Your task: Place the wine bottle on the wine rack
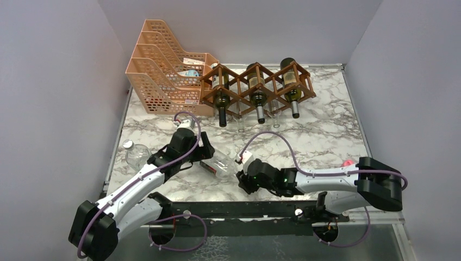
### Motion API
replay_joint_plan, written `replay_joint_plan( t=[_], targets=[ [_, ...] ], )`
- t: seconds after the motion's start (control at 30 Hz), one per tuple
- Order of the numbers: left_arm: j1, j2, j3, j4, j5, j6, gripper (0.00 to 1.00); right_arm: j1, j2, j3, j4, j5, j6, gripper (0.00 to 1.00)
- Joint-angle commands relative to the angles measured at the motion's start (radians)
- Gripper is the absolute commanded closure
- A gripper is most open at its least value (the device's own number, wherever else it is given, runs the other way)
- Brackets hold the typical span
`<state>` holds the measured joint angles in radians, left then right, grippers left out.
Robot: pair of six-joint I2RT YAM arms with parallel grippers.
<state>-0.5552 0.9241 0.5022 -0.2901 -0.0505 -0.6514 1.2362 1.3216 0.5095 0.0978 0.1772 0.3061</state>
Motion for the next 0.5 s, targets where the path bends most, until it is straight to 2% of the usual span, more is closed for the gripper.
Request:
replay_joint_plan(
  t=[0.0, 0.17, 0.47],
  targets=[
    [0.001, 0.017, -0.033, 0.021, 0.060, -0.010, 0.15, -0.004, 0.037, 0.078, -0.103, 0.067, -0.012, 0.52],
    [0.001, 0.026, -0.031, 0.029, 0.072, -0.008, 0.18, -0.004, 0.109, 0.151, -0.104, 0.020, -0.029, 0.47],
    [0.002, 0.026, -0.038, 0.029, 0.090, -0.016, 0.21, -0.004, 0.300, 0.264, -0.074, -0.025, -0.034, 0.48]
  ],
)
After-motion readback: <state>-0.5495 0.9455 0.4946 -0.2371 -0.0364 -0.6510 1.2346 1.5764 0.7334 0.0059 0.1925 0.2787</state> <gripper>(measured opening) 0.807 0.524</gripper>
